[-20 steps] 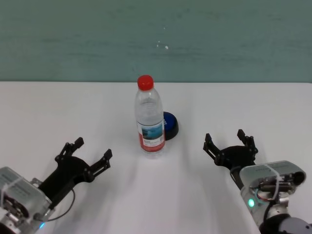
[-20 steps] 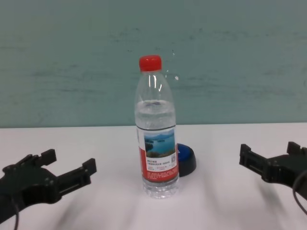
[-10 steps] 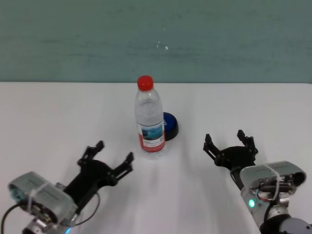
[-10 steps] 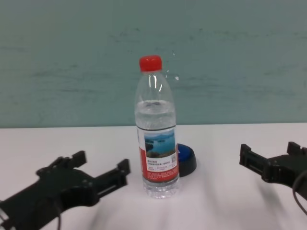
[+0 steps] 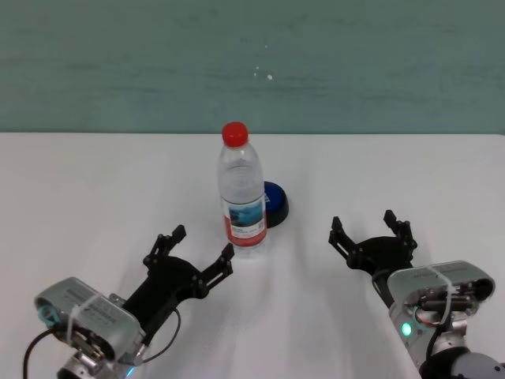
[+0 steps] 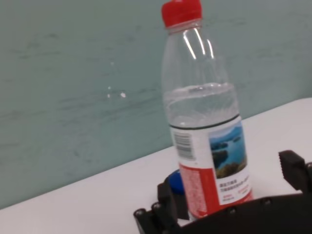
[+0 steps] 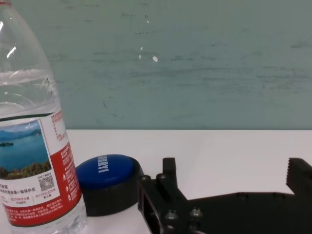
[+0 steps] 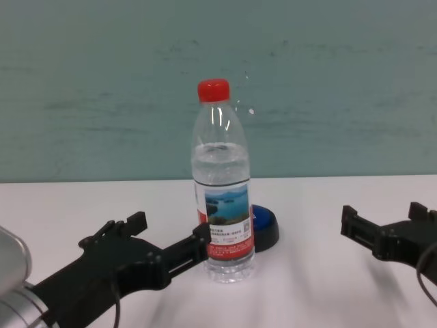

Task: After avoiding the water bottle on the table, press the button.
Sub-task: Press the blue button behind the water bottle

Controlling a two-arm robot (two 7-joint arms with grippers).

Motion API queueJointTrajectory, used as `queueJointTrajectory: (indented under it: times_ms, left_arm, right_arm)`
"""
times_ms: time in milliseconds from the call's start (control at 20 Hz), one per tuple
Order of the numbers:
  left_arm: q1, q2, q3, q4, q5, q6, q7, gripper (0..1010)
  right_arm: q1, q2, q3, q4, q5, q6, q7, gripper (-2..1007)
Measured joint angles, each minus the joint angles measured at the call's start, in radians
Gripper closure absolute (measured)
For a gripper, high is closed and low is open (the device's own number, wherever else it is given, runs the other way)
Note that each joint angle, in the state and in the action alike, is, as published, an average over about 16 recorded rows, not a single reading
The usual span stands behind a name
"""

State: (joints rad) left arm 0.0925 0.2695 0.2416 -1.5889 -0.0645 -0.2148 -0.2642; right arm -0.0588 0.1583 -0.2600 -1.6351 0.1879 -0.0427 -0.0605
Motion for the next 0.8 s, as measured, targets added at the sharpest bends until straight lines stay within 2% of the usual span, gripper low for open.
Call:
queueJointTrajectory:
  times_ms: [800]
  left_arm:
    - [0.032, -0.075, -0.021, -0.006, 0.051, 0.005, 0.082, 10]
  right_arm:
    - [0.000, 0.000, 0.000, 0.000, 0.000, 0.000, 0.000, 1]
